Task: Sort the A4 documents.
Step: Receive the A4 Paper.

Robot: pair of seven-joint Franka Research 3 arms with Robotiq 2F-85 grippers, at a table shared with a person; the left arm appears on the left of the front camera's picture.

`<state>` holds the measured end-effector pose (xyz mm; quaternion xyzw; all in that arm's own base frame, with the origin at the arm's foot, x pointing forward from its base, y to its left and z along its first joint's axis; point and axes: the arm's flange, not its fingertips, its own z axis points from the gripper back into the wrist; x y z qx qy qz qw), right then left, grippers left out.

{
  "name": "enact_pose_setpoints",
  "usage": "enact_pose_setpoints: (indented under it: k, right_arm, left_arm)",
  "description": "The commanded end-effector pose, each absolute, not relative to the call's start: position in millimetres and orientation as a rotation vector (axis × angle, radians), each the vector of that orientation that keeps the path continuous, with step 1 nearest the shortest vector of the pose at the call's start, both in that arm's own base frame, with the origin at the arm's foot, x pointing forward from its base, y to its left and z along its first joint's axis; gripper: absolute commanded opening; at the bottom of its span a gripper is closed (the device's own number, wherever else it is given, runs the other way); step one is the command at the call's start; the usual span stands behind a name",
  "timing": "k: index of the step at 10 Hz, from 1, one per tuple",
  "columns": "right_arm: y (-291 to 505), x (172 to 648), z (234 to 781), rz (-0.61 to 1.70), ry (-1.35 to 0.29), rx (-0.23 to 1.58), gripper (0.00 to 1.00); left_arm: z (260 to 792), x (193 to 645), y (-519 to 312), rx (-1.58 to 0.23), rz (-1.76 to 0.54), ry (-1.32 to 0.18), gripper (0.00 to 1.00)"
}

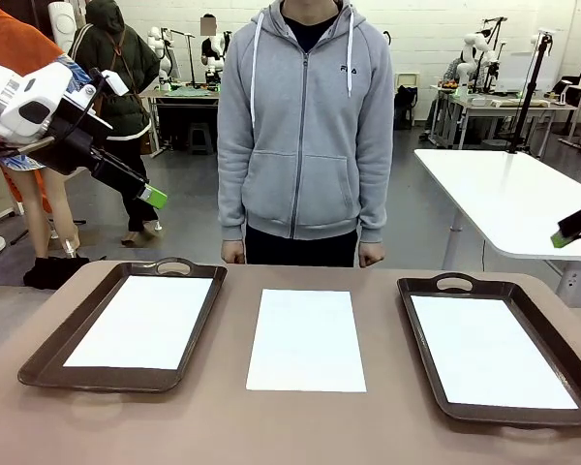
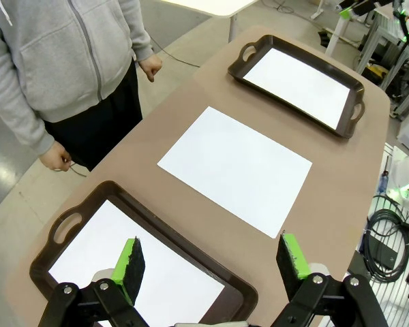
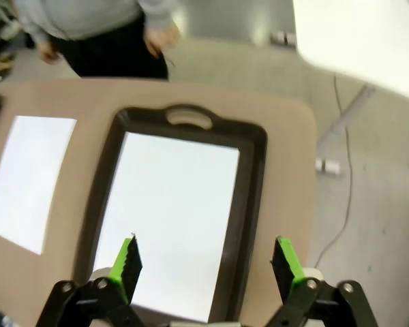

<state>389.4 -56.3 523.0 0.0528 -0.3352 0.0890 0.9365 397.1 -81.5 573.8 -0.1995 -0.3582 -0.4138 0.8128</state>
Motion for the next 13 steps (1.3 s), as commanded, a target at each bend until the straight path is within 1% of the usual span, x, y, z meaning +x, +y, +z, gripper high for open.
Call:
enact_pose_setpoints:
  k: [1,3,6,9,13]
  right_arm:
    - [-60,376,533,0.372,-0.748,0.229,1.00]
    - [-64,385,565,0.555,-0.742,0.384,1.00]
    - [-53,415,596,0.769,-0.703,0.532,1.00]
    - [-16,421,607,0.906,-0.688,0.565,1.00]
    - [23,434,592,1.000,-0.599,0.561,1.00]
  left_arm:
    - [574,397,-83,-0.422,-0.886,-0.764,1.00]
    - [574,397,-83,-0.422,-0.886,-0.764,1.00]
    - [574,397,-83,-0.422,-0.886,-0.764,1.00]
    - [574,397,-83,-0.422,-0.886,-0.764,1.00]
    - [574,397,-83,-0.422,-0.886,-0.764,1.00]
